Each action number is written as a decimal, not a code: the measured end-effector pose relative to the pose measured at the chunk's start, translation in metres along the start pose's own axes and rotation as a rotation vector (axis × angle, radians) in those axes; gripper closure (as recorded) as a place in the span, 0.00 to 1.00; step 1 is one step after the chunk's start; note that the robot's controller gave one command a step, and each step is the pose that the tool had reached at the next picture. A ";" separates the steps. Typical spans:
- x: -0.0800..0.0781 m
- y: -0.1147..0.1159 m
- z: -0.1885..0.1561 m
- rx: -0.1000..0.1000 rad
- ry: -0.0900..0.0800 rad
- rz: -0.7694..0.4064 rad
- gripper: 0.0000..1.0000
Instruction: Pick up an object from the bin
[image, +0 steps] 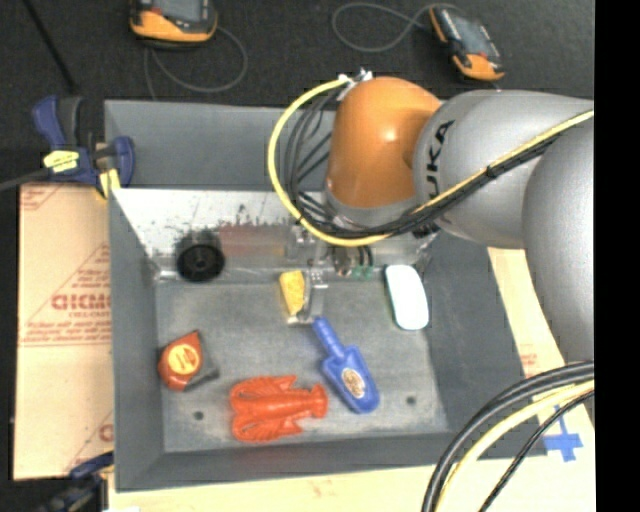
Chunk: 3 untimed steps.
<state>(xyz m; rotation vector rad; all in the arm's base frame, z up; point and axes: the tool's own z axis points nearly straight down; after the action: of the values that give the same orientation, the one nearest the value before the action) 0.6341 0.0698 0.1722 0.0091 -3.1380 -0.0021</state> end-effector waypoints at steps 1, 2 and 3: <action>-0.001 0.000 -0.005 -0.001 -0.008 0.001 0.00; 0.023 -0.003 0.014 0.002 -0.009 -0.039 0.00; 0.063 0.013 0.035 0.001 -0.007 -0.056 0.00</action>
Offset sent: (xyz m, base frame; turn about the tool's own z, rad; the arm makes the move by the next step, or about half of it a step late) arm -0.0389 -0.0025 -0.0265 -0.0676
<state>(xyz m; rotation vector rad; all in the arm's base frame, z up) 0.5712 0.0820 0.1373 0.0974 -3.1434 -0.0013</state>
